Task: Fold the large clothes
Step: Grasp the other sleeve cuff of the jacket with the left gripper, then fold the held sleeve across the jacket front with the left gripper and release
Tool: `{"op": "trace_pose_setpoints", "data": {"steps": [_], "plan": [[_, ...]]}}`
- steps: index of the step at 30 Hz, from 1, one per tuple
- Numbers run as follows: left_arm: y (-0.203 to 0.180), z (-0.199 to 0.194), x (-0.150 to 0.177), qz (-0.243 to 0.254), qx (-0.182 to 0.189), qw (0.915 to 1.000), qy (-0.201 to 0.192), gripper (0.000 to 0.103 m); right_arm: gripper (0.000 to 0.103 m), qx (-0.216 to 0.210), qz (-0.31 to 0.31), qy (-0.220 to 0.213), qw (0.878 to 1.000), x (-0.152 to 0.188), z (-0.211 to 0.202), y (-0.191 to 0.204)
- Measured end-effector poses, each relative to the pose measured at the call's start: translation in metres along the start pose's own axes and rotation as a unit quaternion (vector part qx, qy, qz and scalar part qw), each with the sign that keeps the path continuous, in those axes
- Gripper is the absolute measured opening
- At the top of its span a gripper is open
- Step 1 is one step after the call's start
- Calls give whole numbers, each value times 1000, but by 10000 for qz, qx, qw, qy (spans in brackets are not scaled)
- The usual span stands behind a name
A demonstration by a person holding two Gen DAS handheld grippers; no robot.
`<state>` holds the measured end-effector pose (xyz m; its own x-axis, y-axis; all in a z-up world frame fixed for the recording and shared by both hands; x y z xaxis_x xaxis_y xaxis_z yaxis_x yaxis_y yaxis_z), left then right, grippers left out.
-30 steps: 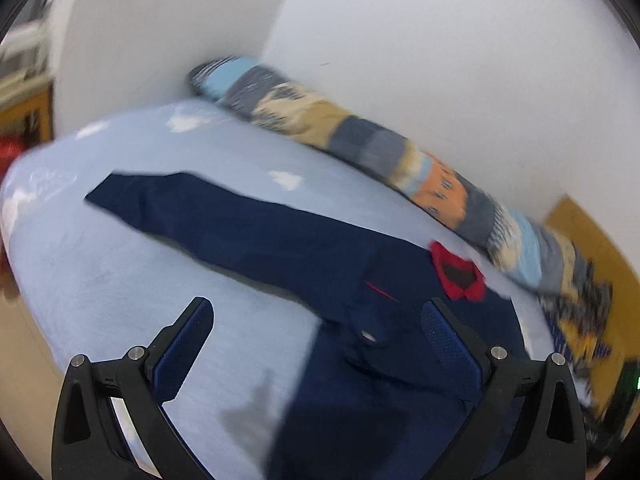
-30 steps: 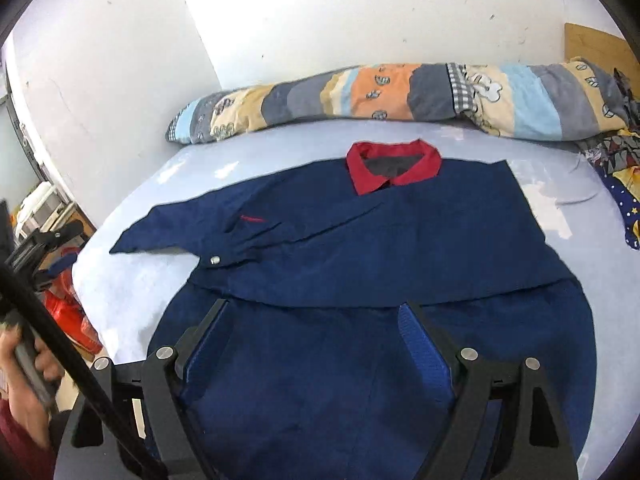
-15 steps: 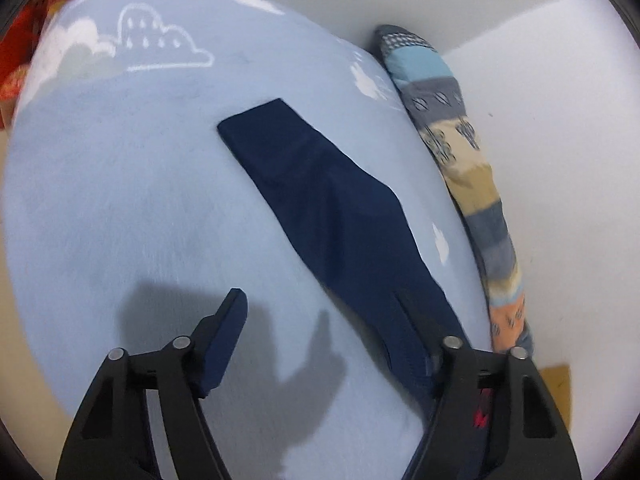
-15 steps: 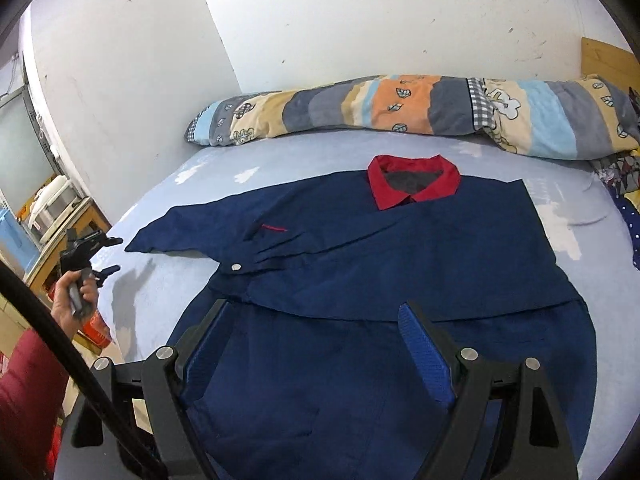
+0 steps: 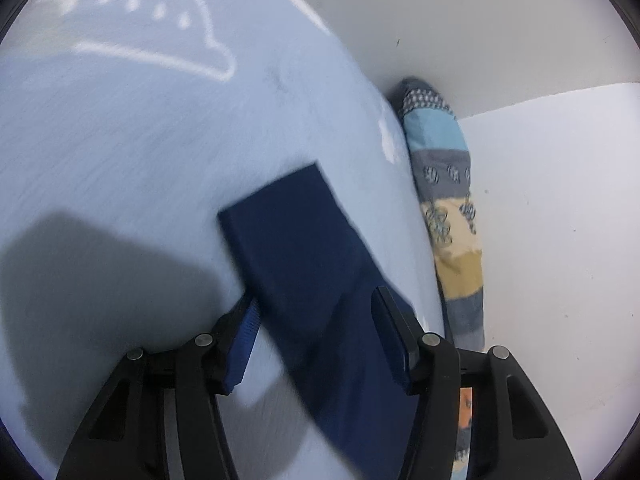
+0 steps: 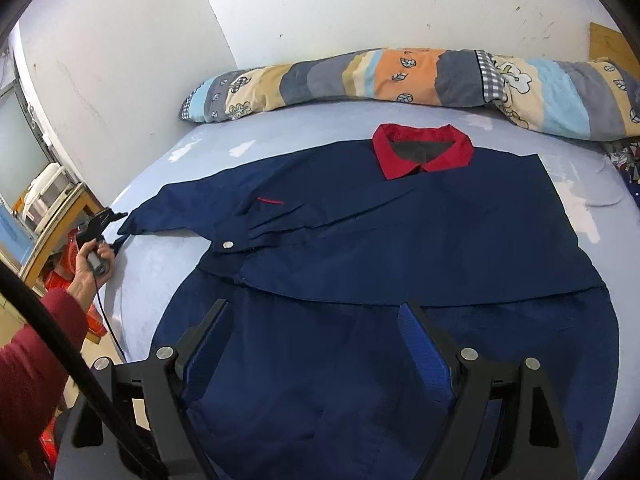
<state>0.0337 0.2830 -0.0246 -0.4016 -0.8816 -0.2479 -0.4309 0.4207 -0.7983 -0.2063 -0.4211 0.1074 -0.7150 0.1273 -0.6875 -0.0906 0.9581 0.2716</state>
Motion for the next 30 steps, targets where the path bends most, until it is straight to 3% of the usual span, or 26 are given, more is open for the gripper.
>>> {"op": "trace_pose_setpoints", "data": {"steps": [2,3,4,5,7,12,20,26,30], "plan": [[-4,8,-5,-9,116,9998,-147,55,88,38,19,-20,10000,-1,2,-3],[-6,9,-7,-25,244,9994,-227,50,88,61,54,-48,10000,-2,2,-5],[-7,11,-8,-67,429,9988,-221,35,88,89,87,-78,9999,-3,1,-7],[-8,13,-9,-151,612,9979,-131,6,88,101,125,-96,9998,-4,1,-9],[-12,11,-8,-178,649,9976,-146,6,88,119,227,-131,9996,-6,1,-15],[-49,-15,-3,341,783,9960,-253,6,88,72,560,-284,9980,-9,-9,-29],[-158,-61,29,1156,1297,9848,-46,6,88,374,905,-655,9930,-14,-41,-52],[-266,-100,92,1832,1909,9640,284,6,88,542,1284,-1107,9840,-16,-80,-76],[-343,-125,167,2335,2383,9400,712,6,88,660,1427,-1420,9773,-14,-109,-89]]}}
Point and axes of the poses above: each gripper's, at about its wrist camera, not at the fingertips, and z roughly the way its jaws point, y to its left, x to its underside, the point moved 2 cm from there along z, roughly the way its jaws point, and after that the axes turned 2 degrees about -x, right-handed, at the moved point
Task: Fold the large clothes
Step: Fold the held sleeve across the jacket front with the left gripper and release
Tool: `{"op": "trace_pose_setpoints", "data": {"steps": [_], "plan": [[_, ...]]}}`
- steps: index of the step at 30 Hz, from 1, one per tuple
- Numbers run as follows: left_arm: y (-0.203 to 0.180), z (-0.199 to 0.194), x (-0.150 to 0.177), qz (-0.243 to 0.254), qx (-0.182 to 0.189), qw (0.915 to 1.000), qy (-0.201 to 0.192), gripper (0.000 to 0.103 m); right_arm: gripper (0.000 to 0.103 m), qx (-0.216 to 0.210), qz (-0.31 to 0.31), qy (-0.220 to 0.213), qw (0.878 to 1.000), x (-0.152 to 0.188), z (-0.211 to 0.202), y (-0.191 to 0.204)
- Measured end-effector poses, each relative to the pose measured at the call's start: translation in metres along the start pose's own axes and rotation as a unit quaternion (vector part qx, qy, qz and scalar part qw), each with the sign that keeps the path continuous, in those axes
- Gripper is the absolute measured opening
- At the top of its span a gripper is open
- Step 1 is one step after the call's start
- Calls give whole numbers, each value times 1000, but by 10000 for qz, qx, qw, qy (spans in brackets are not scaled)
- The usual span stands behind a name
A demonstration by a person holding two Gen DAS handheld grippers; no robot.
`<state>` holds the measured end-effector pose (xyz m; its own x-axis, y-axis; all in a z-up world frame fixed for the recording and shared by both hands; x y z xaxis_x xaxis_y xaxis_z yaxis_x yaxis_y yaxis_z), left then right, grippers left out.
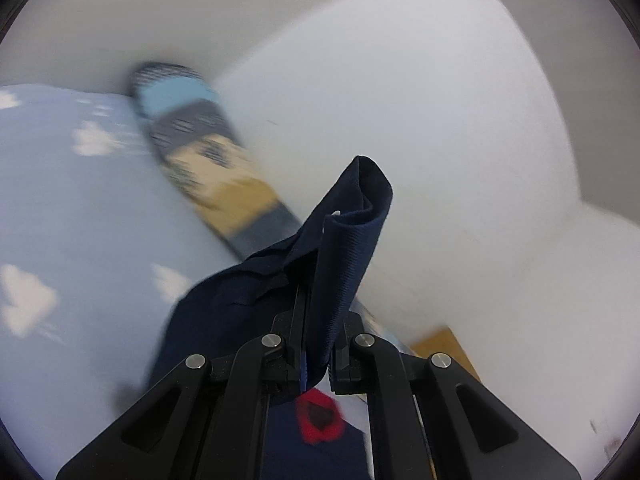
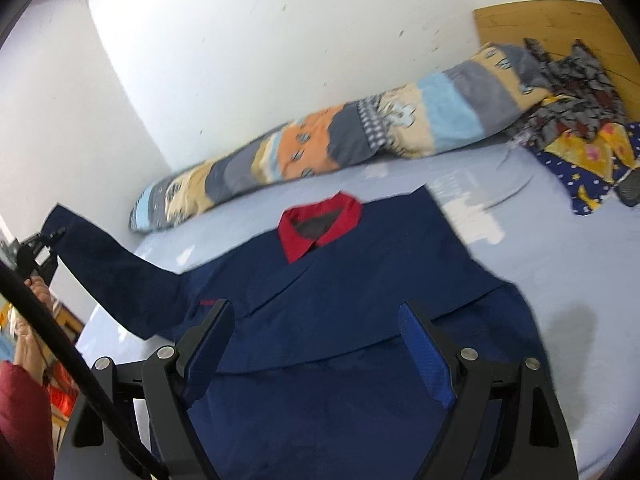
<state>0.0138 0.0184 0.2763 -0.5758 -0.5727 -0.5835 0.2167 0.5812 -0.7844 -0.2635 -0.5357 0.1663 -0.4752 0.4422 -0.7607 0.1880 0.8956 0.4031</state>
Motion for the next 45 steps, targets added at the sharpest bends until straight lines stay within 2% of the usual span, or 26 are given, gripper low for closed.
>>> {"op": "trace_pose_setpoints", "data": {"steps": [3,5,9,14,17,21,23,24,25,26,27,28,29,30,31,33,35,38,40,41,45], "plan": [[-67,27,30,284,373,9983,334,6,88,66,91,-221,9997,-6,-19,-10],[-112,47,60,476,622,9951,606,7,88,95,154,-353,9992,-10,-30,-15],[-182,89,141,796,970,9843,1237,7,88,154,324,-642,9973,-17,-53,-30],[-222,152,265,1051,1046,9652,2154,7,88,262,539,-889,9942,-23,-72,-47],[-223,187,344,1290,841,9507,2691,7,88,294,621,-1008,9925,-26,-82,-54],[-186,226,443,1587,268,9292,3328,7,88,311,633,-1094,9915,-29,-88,-57],[-161,248,491,1781,-128,9108,3724,7,88,327,622,-1105,9914,-29,-88,-58],[-143,261,491,1815,-250,9048,3845,10,88,312,617,-1091,9916,-28,-87,-57],[-135,263,505,1850,-377,8966,4006,14,88,302,615,-1084,9918,-28,-86,-57],[-129,263,519,1878,-449,8861,4214,27,88,313,600,-1082,9918,-28,-86,-56],[-129,260,527,2000,-419,8793,4303,35,88,319,575,-1073,9920,-29,-85,-56],[-134,248,530,2140,-368,8771,4283,39,88,328,565,-1074,9921,-29,-84,-55],[-141,242,527,2335,-253,8736,4262,53,88,353,571,-1092,9917,-29,-84,-56],[-148,236,520,2408,-100,8723,4254,77,88,366,582,-1104,9915,-29,-83,-57],[-157,229,507,2435,49,8719,4249,83,88,378,606,-1113,9912,-30,-83,-59],[-168,209,488,2542,342,8777,4047,85,88,438,693,-1133,9902,-31,-80,-64],[-165,196,455,2827,275,8827,3743,85,88,465,725,-1076,9905,-32,-75,-68],[-139,184,397,3251,-309,8895,3197,86,85,593,587,-747,9937,-28,-51,-68],[-106,178,363,3400,-921,8879,2960,86,63,668,385,-315,9965,-21,-21,-64],[-81,175,342,3378,-1279,8867,2884,86,61,733,307,-86,9968,-17,-5,-63],[3,165,302,3075,-2176,8855,2719,85,57,876,213,919,9917,4,64,-74]]}}
Point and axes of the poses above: each gripper's, at about its wrist camera, not at the fingertips, and z roughly the way its jaws point, y to its left, x to its underside, the point moved 2 cm from there along z, roughly the way its jaws point, and after that the axes turned 2 degrees about -x, right-handed, at the moved point
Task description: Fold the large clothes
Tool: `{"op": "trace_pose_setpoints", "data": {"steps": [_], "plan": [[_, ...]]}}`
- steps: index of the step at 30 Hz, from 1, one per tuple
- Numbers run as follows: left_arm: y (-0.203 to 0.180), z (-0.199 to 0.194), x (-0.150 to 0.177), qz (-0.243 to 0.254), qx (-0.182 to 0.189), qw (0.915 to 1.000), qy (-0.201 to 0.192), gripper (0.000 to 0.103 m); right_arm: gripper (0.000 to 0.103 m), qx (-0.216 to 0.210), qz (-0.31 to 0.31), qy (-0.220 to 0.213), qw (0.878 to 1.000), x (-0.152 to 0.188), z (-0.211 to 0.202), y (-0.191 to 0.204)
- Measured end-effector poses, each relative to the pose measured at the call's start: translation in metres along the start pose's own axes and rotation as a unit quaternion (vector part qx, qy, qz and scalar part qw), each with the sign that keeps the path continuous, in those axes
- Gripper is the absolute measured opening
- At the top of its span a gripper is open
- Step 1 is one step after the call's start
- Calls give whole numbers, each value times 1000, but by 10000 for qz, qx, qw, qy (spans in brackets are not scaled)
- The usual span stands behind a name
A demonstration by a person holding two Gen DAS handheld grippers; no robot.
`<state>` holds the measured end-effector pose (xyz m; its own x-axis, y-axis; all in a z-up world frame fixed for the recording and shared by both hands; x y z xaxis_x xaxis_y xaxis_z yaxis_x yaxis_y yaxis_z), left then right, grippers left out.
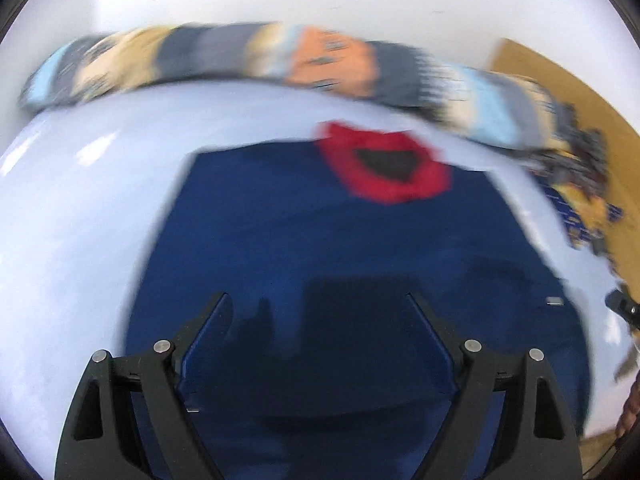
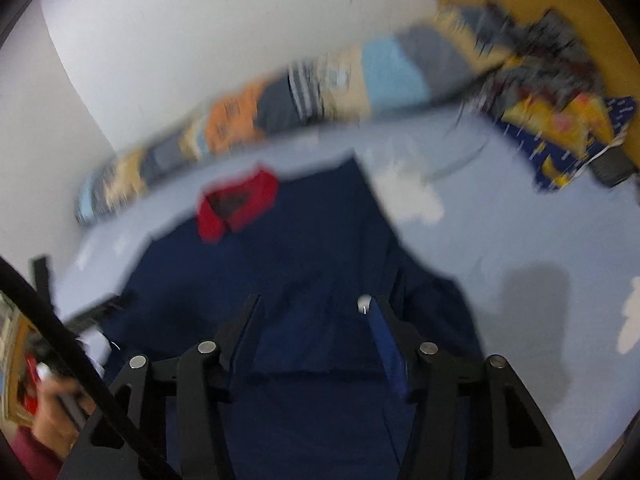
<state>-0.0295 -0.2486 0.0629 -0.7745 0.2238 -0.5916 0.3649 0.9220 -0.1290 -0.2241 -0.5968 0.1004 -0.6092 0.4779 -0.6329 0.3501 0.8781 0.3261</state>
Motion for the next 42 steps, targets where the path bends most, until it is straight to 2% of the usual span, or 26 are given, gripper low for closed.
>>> {"op": "trace_pose_setpoints", "data": {"steps": [3,5,6,7,9,12,14,15,17,20,21,22,23,26,29,34,37,39,40,42], "plan": [[49,20,19,-305,-248,9989,260,85,57,11,132,602,9981,9,46,-14],[59,31,28,-135,-642,9970,405,86,57,87,215,1065,9940,20,75,-26],[62,33,30,-106,-620,9969,467,86,56,114,243,1386,9900,27,90,-30],[65,33,30,-193,-517,9973,475,86,56,151,203,1402,9898,29,96,-32],[68,22,22,-339,-551,9973,340,86,56,408,82,1370,9897,25,90,-25],[61,-1,7,-332,-483,9981,-191,86,56,337,-249,644,9970,4,62,-3],[56,-3,1,-355,-384,9981,-323,86,56,318,-474,268,9980,-6,55,8],[53,1,0,-359,-371,9982,-316,86,56,220,-470,254,9983,-8,59,9],[54,14,5,-299,-504,9982,-88,86,56,155,-406,397,9983,-7,74,5],[55,43,16,-124,-853,9958,292,87,56,364,-186,852,9955,-2,108,-18],[59,43,18,-216,-706,9968,299,87,56,389,-163,999,9941,0,117,-24],[63,41,17,-287,-655,9970,304,87,56,406,-180,957,9944,-2,117,-24],[63,38,15,-277,-721,9965,305,87,56,483,-202,954,9941,-4,114,-22],[63,17,10,-187,-872,9960,0,87,56,459,-333,757,9955,-8,99,-7],[54,-7,7,-106,-835,9961,-283,87,56,306,-687,633,9952,0,82,16],[21,-26,18,305,-699,9966,-327,87,56,68,-1249,953,9876,35,85,56],[-5,-17,35,703,-708,9950,-47,87,56,325,-1550,1224,9798,57,92,63],[-18,3,53,960,-855,9910,379,87,58,535,-1587,1436,9754,70,102,58],[-23,16,65,1125,-1014,9862,663,87,58,550,-1652,1501,9732,77,106,54],[-29,11,71,1124,-1212,9850,497,87,58,603,-1726,1472,9721,79,103,56]]}}
Point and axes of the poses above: each gripper's, at about its wrist camera, not at the fingertips, and z roughly the way its jaws point, y to its left, x to its underside, the point moved 2 cm from there along z, roughly the way its jaws point, and after that the axes turned 2 degrees about -x, right-handed, at the moved point
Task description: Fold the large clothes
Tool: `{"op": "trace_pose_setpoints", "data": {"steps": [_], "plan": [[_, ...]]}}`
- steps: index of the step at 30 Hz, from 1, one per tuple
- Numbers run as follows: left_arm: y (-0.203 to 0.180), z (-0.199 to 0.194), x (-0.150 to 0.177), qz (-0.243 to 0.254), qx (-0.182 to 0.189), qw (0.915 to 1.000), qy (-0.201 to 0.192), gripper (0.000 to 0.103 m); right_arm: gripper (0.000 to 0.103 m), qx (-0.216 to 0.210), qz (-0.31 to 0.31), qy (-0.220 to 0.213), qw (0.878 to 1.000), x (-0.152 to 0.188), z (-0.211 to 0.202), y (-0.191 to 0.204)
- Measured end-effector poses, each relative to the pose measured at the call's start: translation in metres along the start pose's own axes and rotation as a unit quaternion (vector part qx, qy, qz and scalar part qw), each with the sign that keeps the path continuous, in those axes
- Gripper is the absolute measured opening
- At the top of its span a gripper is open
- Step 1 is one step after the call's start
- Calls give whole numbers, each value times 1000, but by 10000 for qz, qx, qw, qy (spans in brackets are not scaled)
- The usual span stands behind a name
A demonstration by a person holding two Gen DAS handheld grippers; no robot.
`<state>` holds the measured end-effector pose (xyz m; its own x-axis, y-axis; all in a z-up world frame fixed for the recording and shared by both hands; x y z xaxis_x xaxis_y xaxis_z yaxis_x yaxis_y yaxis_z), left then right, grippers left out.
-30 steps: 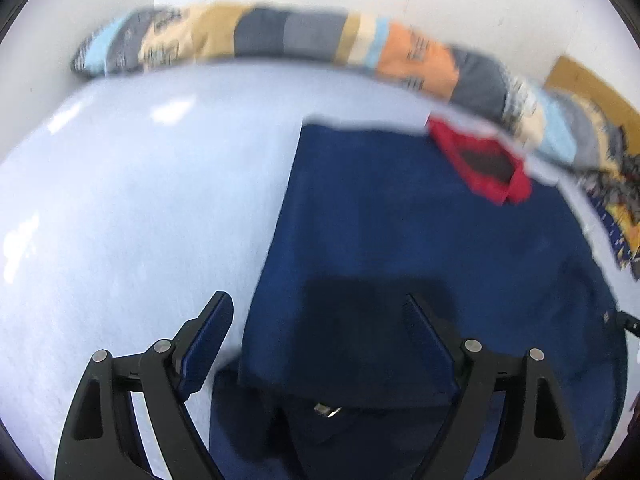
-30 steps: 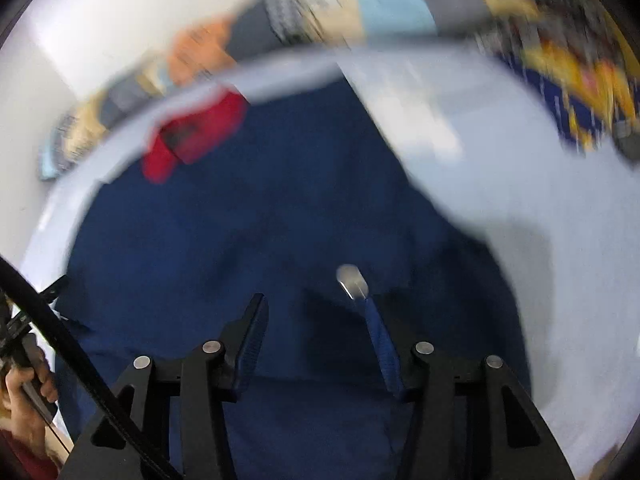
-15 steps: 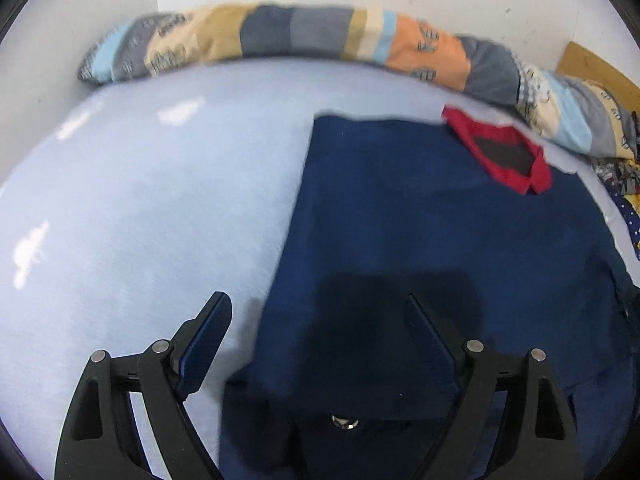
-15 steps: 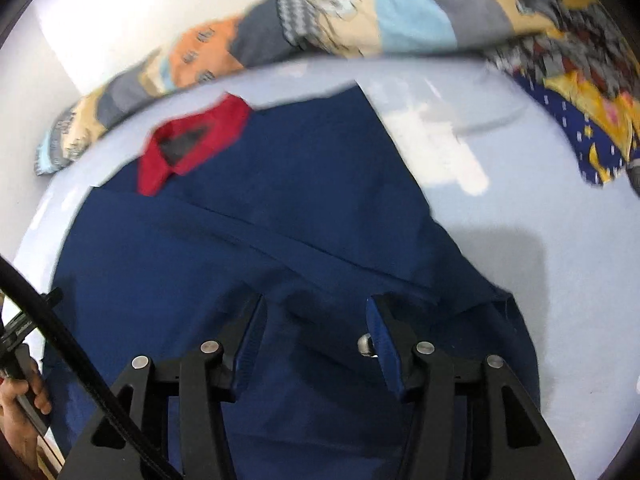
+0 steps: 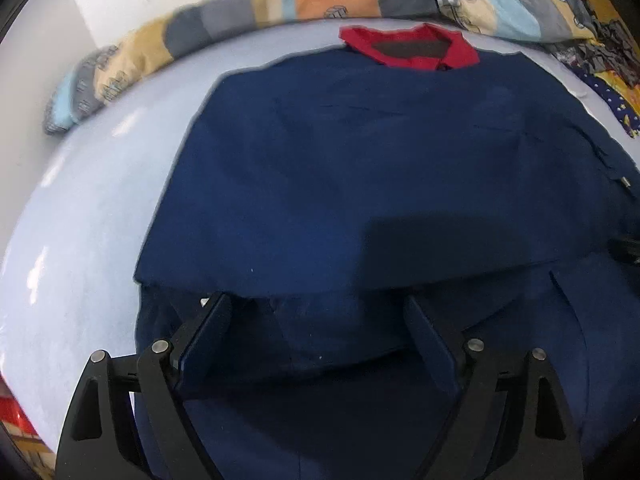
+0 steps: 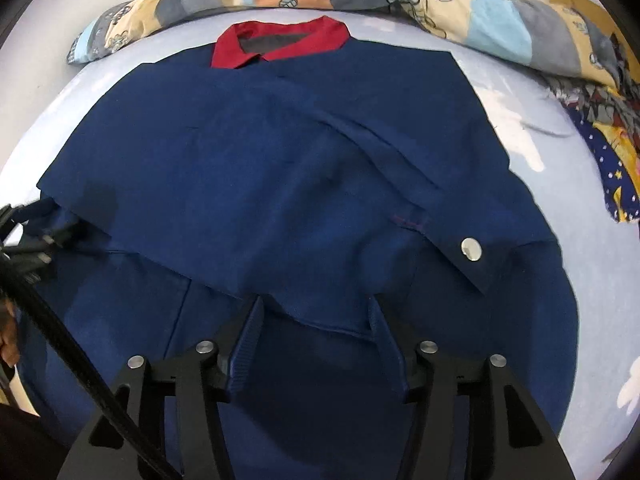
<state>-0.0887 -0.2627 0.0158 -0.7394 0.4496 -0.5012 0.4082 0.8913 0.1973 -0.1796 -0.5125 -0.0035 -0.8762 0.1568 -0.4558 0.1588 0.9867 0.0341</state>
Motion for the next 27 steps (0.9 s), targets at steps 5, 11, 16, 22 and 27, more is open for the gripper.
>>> {"op": "trace_pose_setpoints", "data": {"steps": [5,11,16,22,27], "plan": [[-3,-38,10,-578,124,9975,-377,87,61,-296,184,-301,9989,9,-39,9],[-31,-73,51,-524,-231,9945,-877,87,64,-354,219,-238,9989,37,-55,22],[-46,-70,90,-266,-222,9965,-760,88,64,-308,252,-134,9991,68,-52,32],[-39,-65,103,-392,-154,9962,-769,97,74,12,207,-149,9997,98,-33,48],[-31,-71,111,-429,-230,9962,-729,97,74,-166,515,-394,9978,111,-48,43]]}}
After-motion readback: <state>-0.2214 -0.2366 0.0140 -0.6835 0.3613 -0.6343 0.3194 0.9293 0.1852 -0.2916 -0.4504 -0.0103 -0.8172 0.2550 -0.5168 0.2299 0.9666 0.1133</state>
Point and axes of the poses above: each gripper's, at about its wrist camera, not at the fingertips, and z roughly the way its jaws point, y to its left, x to its underside, the point moved 2 cm from there along z, roughly the way its jaws point, and after that the axes turned 2 degrees about -x, right-handed, at the moved point
